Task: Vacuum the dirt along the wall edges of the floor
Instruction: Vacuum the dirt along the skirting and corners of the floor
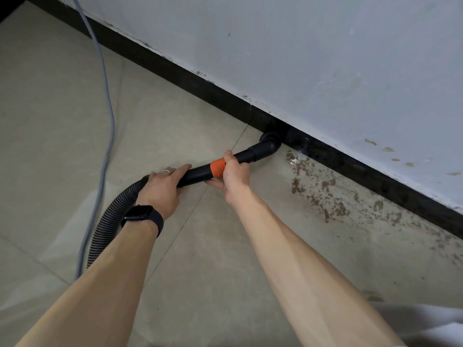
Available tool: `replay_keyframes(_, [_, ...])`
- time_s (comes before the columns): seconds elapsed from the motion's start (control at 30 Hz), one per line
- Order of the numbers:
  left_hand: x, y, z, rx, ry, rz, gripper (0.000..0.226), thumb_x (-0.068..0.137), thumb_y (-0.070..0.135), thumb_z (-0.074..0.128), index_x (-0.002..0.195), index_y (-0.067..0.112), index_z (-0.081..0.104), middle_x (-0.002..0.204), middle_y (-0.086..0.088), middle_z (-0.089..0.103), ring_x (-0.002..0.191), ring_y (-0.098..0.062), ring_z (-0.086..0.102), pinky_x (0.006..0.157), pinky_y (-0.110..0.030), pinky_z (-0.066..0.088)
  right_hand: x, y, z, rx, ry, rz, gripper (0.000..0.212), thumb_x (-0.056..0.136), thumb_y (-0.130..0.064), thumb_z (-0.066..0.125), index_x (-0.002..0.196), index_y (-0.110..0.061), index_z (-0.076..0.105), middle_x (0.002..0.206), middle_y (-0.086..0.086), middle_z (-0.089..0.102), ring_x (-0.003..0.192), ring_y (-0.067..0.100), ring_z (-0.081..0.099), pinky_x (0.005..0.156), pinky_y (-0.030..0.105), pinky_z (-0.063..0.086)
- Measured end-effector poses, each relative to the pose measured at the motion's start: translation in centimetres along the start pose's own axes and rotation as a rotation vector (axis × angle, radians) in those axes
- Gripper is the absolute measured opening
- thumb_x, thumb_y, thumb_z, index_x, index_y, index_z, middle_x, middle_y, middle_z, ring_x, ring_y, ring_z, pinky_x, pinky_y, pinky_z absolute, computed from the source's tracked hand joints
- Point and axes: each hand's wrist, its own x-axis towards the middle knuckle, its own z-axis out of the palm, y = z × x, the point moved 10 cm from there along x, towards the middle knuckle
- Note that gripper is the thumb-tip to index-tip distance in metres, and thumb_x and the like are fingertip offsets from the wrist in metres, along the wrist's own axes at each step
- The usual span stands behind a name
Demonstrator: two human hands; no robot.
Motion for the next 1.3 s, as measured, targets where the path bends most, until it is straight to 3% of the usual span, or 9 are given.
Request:
replay_keyframes(0.17, [0.4, -1.2, -0.6, 0.01, 0.053, -0.064, 0.058, 0.093, 0.01, 0.053, 0.142, 0.036, 0.038, 0.125, -0.003, 0.055, 0.11, -0.033, 0.049, 0.079, -0.048, 0.052, 0.6, 0.2, 1.6, -0.014, -0.016, 0.013, 0.035, 0.102, -0.033, 0.062, 0.122, -0.008, 0.046, 0.126, 0.017, 0.054, 0.106, 0.037, 0.066, 0.067, 0.05, 0.065])
replay_keyframes(0.3, [0.4, -1.9, -1.3, 0.009, 0.082, -0.103, 0.052, 0.091, 0.012, 0.056, 0.135, 0.036, 0.042, 0.12, -0.003, 0.058, 0.106, -0.035, 0.053, 0.074, -0.048, 0.052, 0.7, 0.2, 2.9, -0.048, -0.035, 0.009, 0.034, 0.102, -0.034, 0.062, 0.12, -0.009, 0.047, 0.109, 0.01, 0.056, 0.098, 0.034, 0.068, 0.066, 0.048, 0.065])
replay_keyframes(0.43, [-0.6, -2.4, -1.6, 0.027, 0.077, -0.14, 0.045, 0.092, 0.015, 0.057, 0.132, 0.032, 0.044, 0.114, -0.005, 0.06, 0.101, -0.033, 0.057, 0.072, -0.046, 0.052, 0.3, 0.5, 3.7, -0.136, -0.086, 0.026, 0.034, 0.1, -0.035, 0.064, 0.118, -0.011, 0.049, 0.113, 0.012, 0.059, 0.087, 0.03, 0.07, 0.07, 0.051, 0.065])
replay_keyframes(0.53, [-1.6, -2.0, -1.8, 0.085, 0.05, -0.155, 0.042, 0.093, 0.018, 0.056, 0.132, 0.028, 0.046, 0.109, -0.006, 0.062, 0.095, -0.031, 0.059, 0.067, -0.04, 0.047, 0.0, 0.5, 4.1, -0.164, -0.141, 0.024, 0.027, 0.101, -0.033, 0.064, 0.112, -0.012, 0.05, 0.11, 0.011, 0.06, 0.088, 0.028, 0.07, 0.069, 0.05, 0.065])
replay_keyframes(0.73, [-3.1, -0.3, -1.7, 0.153, -0.084, -0.154, 0.039, 0.093, 0.025, 0.055, 0.13, 0.033, 0.047, 0.093, -0.001, 0.058, 0.076, -0.024, 0.052, 0.064, -0.032, 0.042, -1.1, 0.1, 2.3, -0.175, -0.116, -0.007, 0.036, 0.099, -0.033, 0.066, 0.12, -0.01, 0.049, 0.111, 0.011, 0.059, 0.09, 0.028, 0.069, 0.069, 0.054, 0.064])
replay_keyframes(0.87, [-3.9, -0.1, -1.3, 0.147, -0.181, -0.123, 0.043, 0.086, 0.033, 0.066, 0.126, 0.038, 0.051, 0.102, 0.001, 0.066, 0.088, -0.024, 0.061, 0.068, -0.032, 0.049, -1.9, 1.8, -0.4, -0.15, -0.058, -0.007, 0.031, 0.097, -0.035, 0.068, 0.112, -0.014, 0.05, 0.109, 0.01, 0.059, 0.097, 0.03, 0.068, 0.068, 0.053, 0.065])
replay_keyframes(0.97, [-4.5, -0.2, -1.0, 0.153, -0.215, -0.116, 0.046, 0.081, 0.036, 0.07, 0.123, 0.042, 0.053, 0.105, 0.006, 0.068, 0.091, -0.021, 0.064, 0.072, -0.032, 0.053, -2.7, 3.0, -1.5, -0.103, -0.054, 0.009, 0.035, 0.098, -0.034, 0.068, 0.119, -0.012, 0.05, 0.116, 0.012, 0.059, 0.099, 0.032, 0.068, 0.067, 0.051, 0.065])
replay_keyframes(1.1, [-4.7, 1.0, -1.6, 0.236, -0.149, -0.091, 0.04, 0.087, 0.038, 0.064, 0.124, 0.044, 0.05, 0.104, 0.006, 0.066, 0.091, -0.021, 0.063, 0.064, -0.029, 0.043, -2.9, 2.3, -1.8, -0.05, -0.069, 0.006, 0.041, 0.1, -0.03, 0.066, 0.129, -0.008, 0.049, 0.116, 0.011, 0.057, 0.095, 0.028, 0.066, 0.069, 0.052, 0.065])
replay_keyframes(1.3, [-3.1, 3.5, -1.5, 0.282, -0.066, -0.029, 0.035, 0.091, 0.031, 0.06, 0.123, 0.036, 0.049, 0.104, 0.001, 0.064, 0.095, -0.027, 0.063, 0.066, -0.033, 0.042, -2.0, 0.8, -2.9, 0.016, -0.009, -0.009, 0.036, 0.101, -0.028, 0.063, 0.126, -0.006, 0.048, 0.111, 0.015, 0.057, 0.096, 0.03, 0.066, 0.064, 0.048, 0.064])
